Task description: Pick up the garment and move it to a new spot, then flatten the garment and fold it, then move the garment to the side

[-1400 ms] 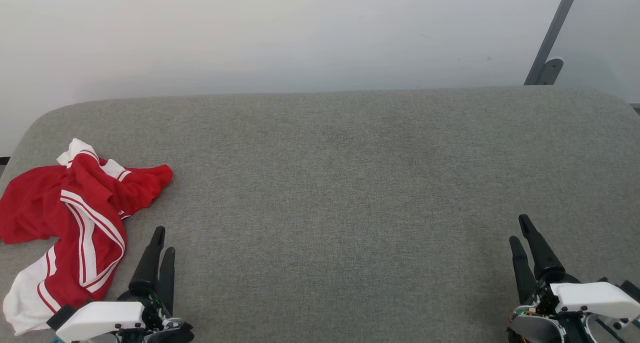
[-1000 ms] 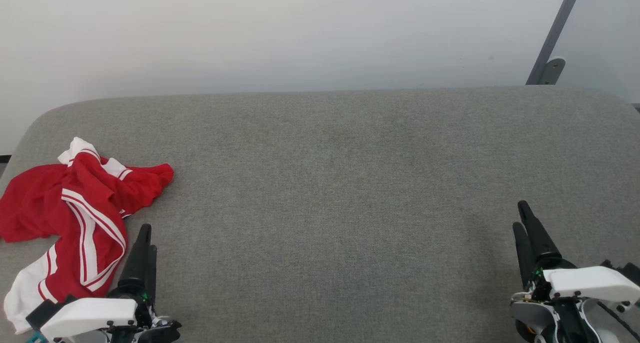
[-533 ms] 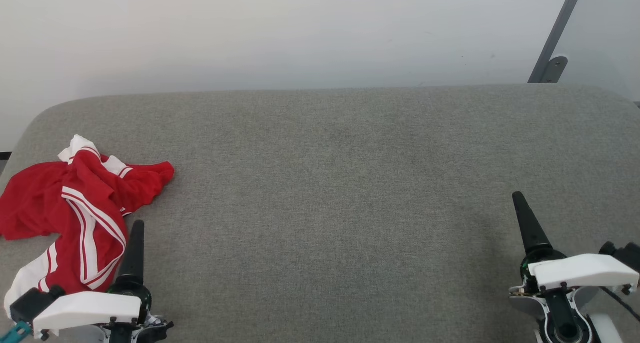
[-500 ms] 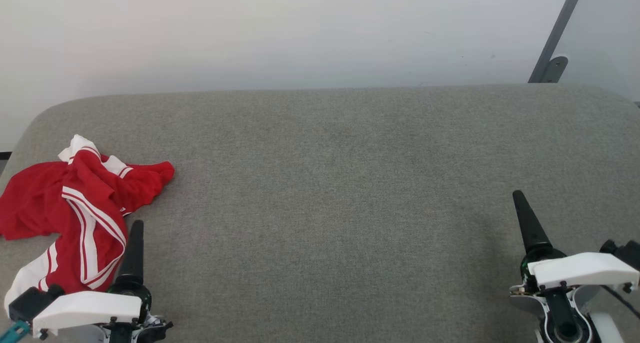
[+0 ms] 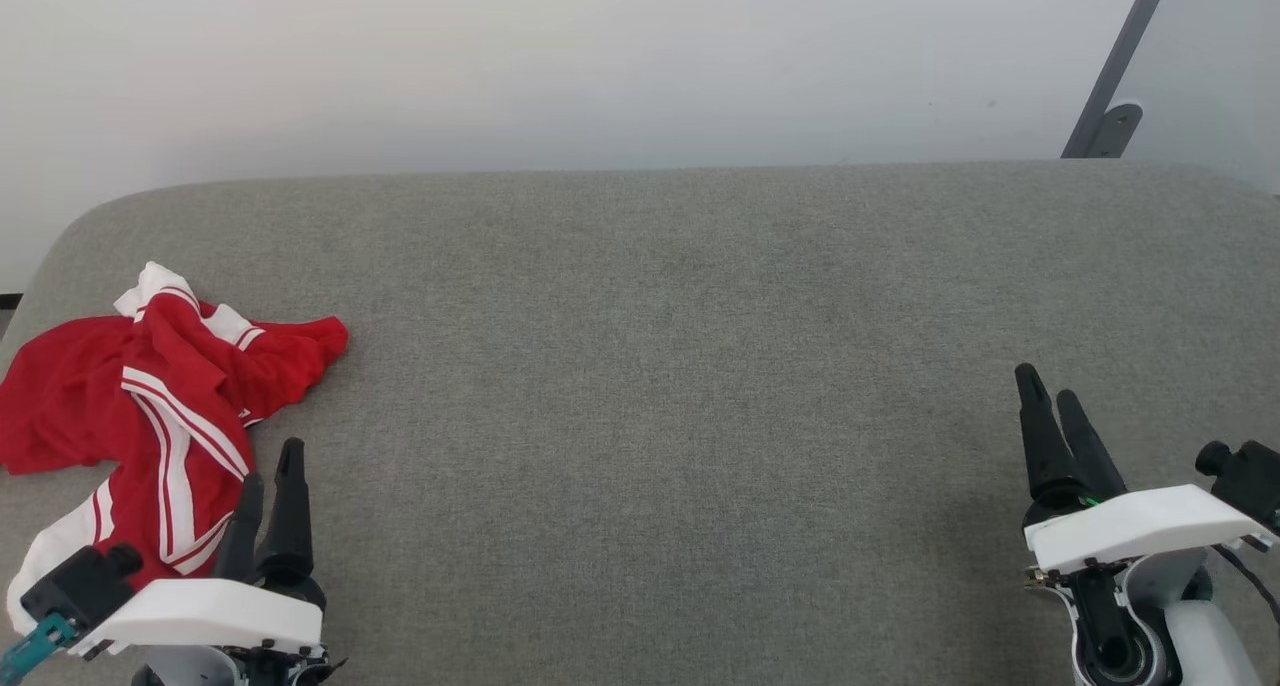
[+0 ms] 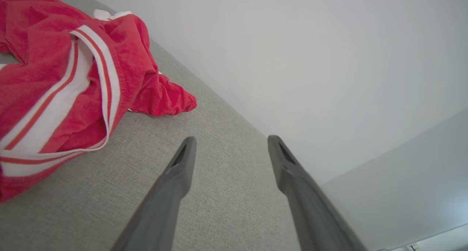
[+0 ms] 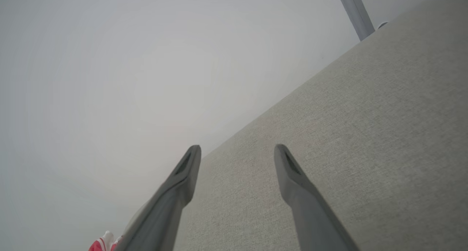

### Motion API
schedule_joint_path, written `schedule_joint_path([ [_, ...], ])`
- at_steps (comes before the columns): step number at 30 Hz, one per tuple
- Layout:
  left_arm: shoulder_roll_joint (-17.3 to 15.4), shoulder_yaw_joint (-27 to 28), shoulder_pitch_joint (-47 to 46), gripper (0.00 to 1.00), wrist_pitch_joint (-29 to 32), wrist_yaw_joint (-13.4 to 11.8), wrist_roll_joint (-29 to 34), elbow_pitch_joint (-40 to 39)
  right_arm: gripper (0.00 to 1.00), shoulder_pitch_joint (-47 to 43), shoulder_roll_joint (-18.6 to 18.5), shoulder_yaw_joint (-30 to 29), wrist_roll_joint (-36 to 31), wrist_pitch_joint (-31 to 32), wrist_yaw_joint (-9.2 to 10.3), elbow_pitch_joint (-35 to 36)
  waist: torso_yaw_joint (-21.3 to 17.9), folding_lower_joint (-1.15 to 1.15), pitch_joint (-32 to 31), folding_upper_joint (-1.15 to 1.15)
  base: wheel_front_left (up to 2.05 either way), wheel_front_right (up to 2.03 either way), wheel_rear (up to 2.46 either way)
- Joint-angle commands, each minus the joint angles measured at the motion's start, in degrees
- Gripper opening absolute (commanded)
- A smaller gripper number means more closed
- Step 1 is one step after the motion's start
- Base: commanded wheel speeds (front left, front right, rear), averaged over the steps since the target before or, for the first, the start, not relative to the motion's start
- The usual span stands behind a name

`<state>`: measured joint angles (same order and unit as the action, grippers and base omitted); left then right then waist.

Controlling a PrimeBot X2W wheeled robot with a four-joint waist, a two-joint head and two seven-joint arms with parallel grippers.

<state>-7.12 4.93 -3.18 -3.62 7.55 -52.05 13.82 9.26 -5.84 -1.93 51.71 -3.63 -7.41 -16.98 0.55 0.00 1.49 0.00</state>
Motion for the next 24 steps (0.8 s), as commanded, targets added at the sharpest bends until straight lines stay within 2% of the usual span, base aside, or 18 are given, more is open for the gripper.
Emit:
schedule_joint_path([
  [1,-0.5,-0.1,-0.3,1.0,-0.7,-0.1,2.9,-1.1,1.0,1.6,-0.1,0.0,-3.2,-0.7,-0.09,1.0,0.0,0.0,0.1,0.0,0.0,0.0,0.0],
  [15,-1.6,-2.8,0.3,1.0,-3.2,-1.9,17.6,-2.2,1.0,0.6,1.1,-3.3,-24.8,-3.3,-0.1,2.8,0.7,0.0,1.1,0.0,0.0,0.0,0.0],
  [24,-2.3,-3.7,0.6,1.0,-4.5,-2.8,22.4,-2.8,1.0,0.4,1.9,-4.3,-32.4,-4.5,-0.1,3.6,1.0,0.0,1.7,0.0,0.0,0.0,0.0],
])
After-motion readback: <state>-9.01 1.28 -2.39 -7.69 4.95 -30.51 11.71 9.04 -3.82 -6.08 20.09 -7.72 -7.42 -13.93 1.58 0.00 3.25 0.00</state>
